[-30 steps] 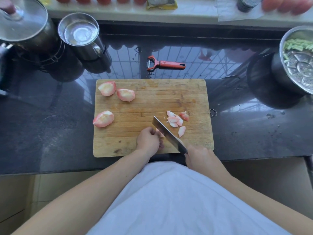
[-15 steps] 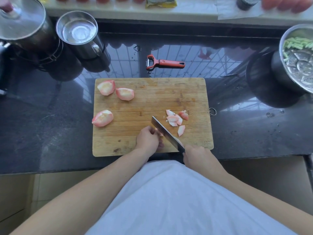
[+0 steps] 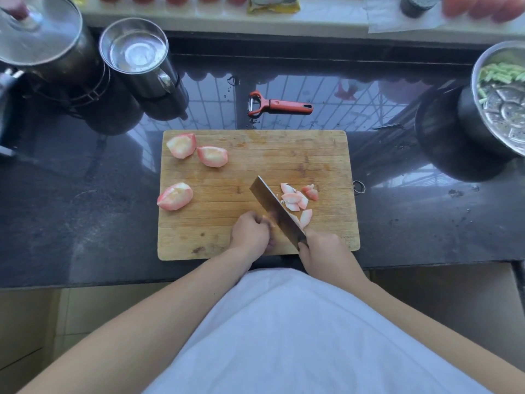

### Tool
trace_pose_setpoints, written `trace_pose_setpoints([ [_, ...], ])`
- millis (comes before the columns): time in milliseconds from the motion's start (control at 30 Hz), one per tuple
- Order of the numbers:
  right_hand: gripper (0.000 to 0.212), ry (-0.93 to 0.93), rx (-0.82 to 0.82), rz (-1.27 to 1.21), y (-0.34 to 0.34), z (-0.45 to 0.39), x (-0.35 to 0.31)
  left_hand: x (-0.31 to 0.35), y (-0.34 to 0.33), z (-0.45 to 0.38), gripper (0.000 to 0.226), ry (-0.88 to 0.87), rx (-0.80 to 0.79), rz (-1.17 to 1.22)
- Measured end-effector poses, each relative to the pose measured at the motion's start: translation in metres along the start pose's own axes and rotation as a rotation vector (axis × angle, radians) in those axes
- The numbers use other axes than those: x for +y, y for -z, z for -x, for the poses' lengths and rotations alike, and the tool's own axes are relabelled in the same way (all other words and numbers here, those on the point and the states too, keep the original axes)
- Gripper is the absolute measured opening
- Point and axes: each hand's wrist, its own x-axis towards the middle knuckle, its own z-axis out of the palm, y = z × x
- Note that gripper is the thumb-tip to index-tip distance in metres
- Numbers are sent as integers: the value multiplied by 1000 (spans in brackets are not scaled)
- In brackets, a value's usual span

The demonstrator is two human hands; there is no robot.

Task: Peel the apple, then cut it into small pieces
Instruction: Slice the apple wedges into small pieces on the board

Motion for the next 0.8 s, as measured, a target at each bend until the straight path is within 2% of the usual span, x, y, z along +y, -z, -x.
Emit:
trace_pose_setpoints([
  [267,18,-42,-107,107,0,10,7,3,-1,1,21,-10,29,-63],
  [667,14,-66,-112,162,-2,13,12,2,-2,-3,23,-6,4,-59],
  [800,19,-83,-137,139,-2,8,11,2,-2,-4,20,-6,0,-79],
])
